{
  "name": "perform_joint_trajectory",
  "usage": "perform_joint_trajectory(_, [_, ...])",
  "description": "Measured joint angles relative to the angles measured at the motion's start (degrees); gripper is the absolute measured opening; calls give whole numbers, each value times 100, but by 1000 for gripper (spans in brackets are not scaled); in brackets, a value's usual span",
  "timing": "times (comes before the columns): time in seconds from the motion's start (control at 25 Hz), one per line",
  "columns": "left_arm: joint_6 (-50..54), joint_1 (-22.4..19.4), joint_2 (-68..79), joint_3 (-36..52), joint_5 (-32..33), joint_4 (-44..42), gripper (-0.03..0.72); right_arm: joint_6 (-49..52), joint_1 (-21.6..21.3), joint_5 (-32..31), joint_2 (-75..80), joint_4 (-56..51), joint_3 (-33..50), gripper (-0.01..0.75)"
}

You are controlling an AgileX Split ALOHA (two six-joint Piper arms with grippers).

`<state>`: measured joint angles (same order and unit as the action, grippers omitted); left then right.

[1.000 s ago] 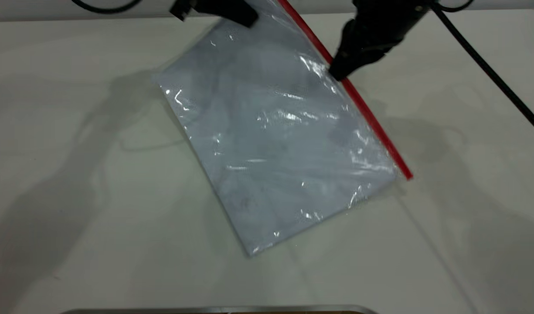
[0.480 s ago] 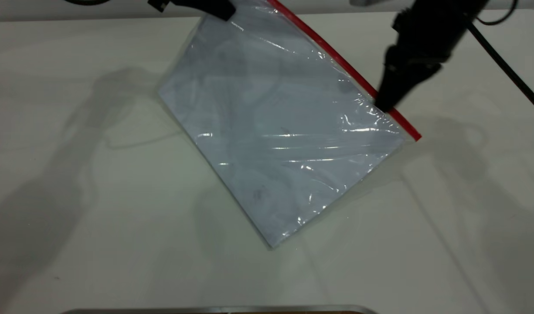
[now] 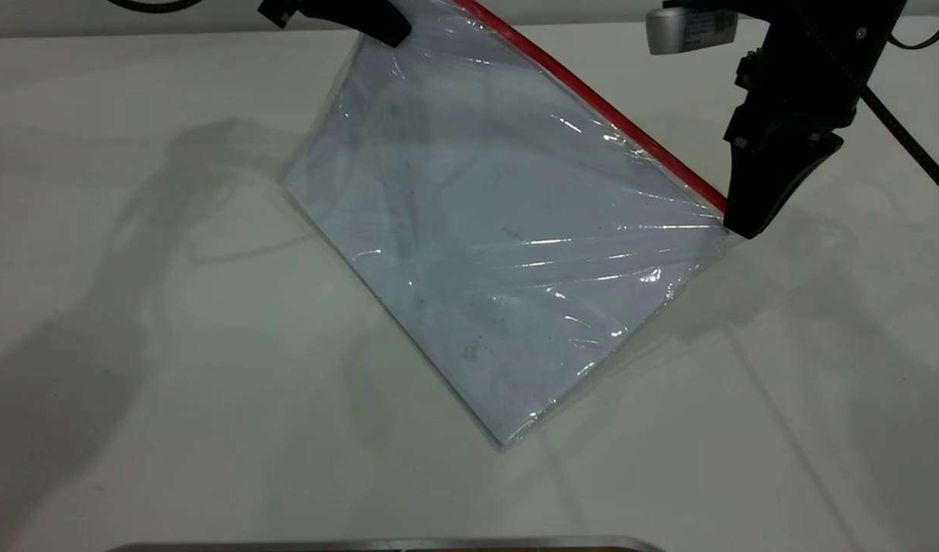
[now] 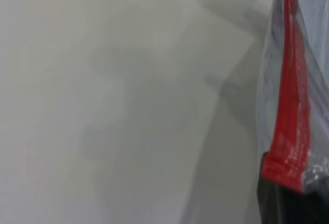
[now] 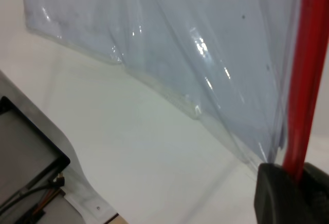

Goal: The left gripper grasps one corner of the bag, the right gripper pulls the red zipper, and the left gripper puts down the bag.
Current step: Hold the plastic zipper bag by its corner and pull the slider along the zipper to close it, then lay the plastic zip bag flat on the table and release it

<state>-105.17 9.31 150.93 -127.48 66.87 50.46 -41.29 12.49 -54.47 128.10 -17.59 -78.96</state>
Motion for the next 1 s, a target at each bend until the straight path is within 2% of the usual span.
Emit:
perform_joint_trajectory(0.16, [21,-5,0,0,0,-54,56,105,0,100,0,61,0,110])
perform_joint_trajectory(0.32, [368,-55,0,0,0,-152,96,116,-19,172,0,67,7,268])
perform_joint_trajectory(0.44, [749,-69,0,-6,0,-152,194,116,-19,298,0,67,7,411])
perform_joint_trajectory(0.64, [1457,-63,-7,-12,-11,-140,449,116,-19,703,0,73,7,576])
perform_joint_trajectory(0.8, [2094,-63,-60,-33,-329,-470,586,116,-19,1526,0,151,0,601])
perform_joint_trajectory(0.88, [2704,-63,-146,-110,-437,-779,605,116,-19,1802,0,197,-119,601])
perform_joint_trajectory(1.0, [3842,-63,-400,-293,-460,-1186,602,116,-19,1772,-106,207,-576,594])
